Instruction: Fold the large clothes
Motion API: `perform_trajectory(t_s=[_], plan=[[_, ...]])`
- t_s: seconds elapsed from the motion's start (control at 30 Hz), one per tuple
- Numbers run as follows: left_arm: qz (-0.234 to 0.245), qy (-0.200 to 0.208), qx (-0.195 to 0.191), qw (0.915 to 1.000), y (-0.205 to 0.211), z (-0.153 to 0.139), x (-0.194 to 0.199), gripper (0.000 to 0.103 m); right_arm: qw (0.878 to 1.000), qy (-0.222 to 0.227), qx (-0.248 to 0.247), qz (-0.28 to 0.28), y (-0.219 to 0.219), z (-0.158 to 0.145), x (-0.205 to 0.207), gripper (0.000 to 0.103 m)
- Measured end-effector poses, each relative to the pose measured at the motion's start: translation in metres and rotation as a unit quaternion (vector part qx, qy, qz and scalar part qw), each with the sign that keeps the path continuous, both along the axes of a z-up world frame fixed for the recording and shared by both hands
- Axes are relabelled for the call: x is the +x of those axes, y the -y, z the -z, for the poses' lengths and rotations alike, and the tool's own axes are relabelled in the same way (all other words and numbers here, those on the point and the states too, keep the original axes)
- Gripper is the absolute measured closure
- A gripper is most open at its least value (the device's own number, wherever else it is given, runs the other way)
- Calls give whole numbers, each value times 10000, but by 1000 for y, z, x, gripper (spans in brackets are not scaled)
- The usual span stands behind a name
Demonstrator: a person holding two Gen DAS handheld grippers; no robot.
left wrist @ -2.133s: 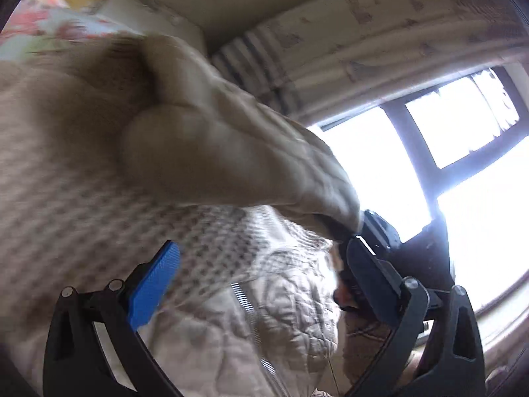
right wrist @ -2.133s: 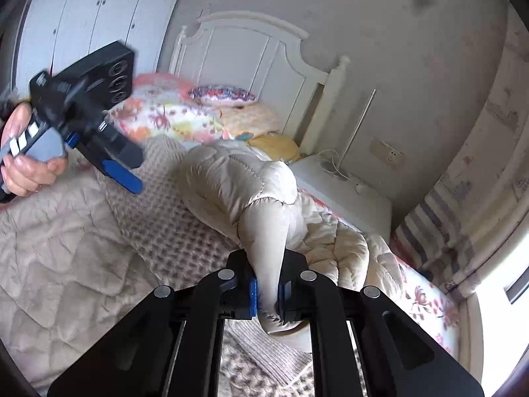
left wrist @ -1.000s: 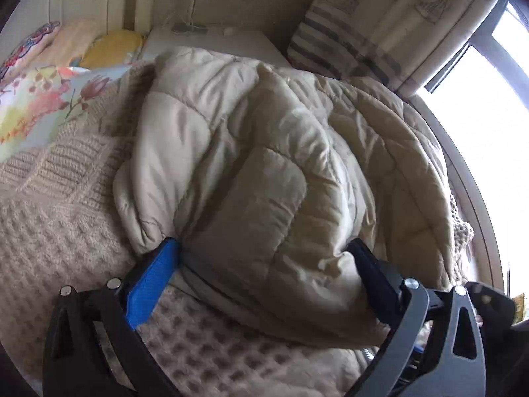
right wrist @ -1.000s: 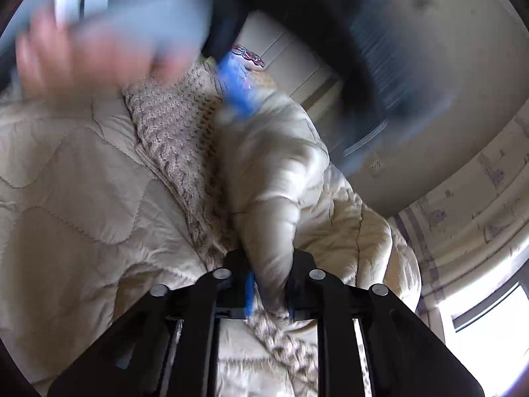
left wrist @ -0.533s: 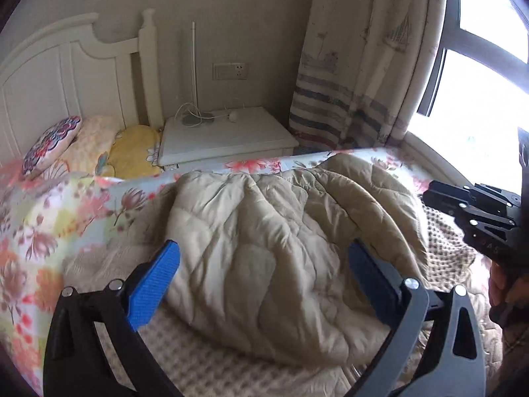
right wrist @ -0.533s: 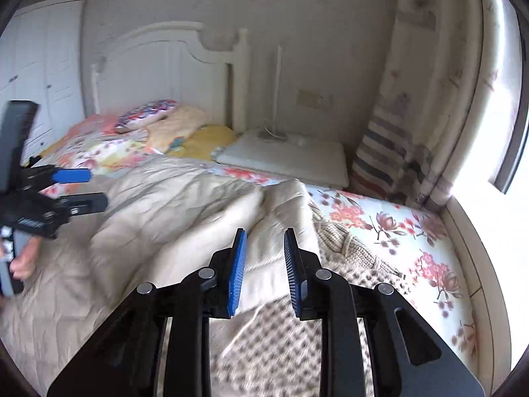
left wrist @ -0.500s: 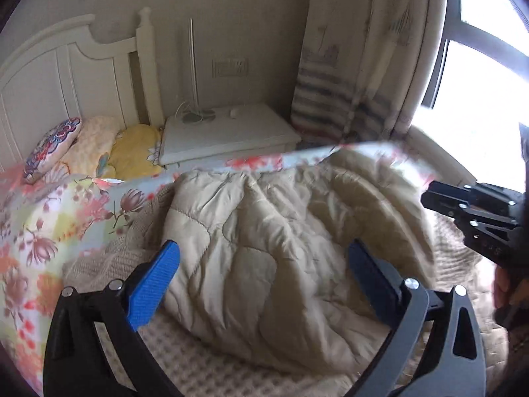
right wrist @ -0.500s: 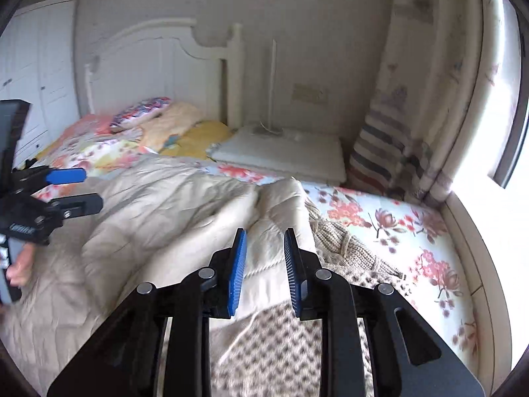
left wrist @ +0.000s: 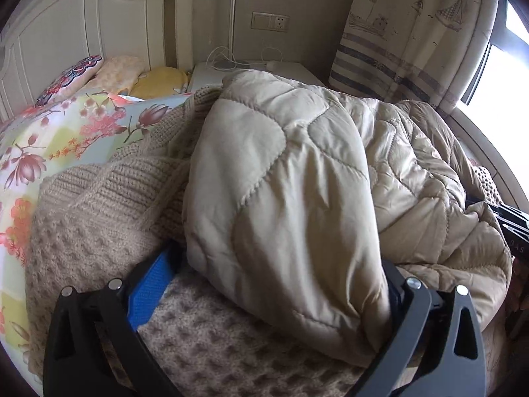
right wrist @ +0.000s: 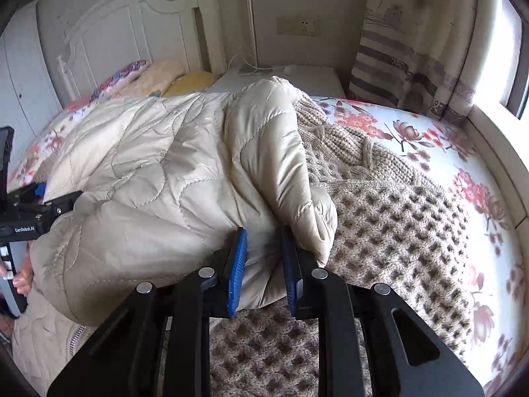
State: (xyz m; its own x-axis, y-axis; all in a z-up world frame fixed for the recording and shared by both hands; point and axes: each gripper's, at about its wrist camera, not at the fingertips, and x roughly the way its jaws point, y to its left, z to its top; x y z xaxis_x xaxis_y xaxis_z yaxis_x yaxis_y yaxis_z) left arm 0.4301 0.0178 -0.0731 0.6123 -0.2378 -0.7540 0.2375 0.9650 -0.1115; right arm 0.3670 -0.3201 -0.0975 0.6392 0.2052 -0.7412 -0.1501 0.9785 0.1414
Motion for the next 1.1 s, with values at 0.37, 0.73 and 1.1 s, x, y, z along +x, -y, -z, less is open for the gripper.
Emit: perform_trajectory(t_s=[0.37, 0.73, 1.1], plan=[[69, 682, -448, 9966, -14, -90, -4, 2, 9980, 549, 290, -136, 12, -59, -13, 78], [-237, -282, 623, 9974, 23, -7, 83, 2, 9996, -149, 68, -234, -28, -40, 110, 78], [-280, -187, -45, 9994, -2, -8, 79, 2, 9918, -277, 1237, 180, 14, 8, 116, 79]])
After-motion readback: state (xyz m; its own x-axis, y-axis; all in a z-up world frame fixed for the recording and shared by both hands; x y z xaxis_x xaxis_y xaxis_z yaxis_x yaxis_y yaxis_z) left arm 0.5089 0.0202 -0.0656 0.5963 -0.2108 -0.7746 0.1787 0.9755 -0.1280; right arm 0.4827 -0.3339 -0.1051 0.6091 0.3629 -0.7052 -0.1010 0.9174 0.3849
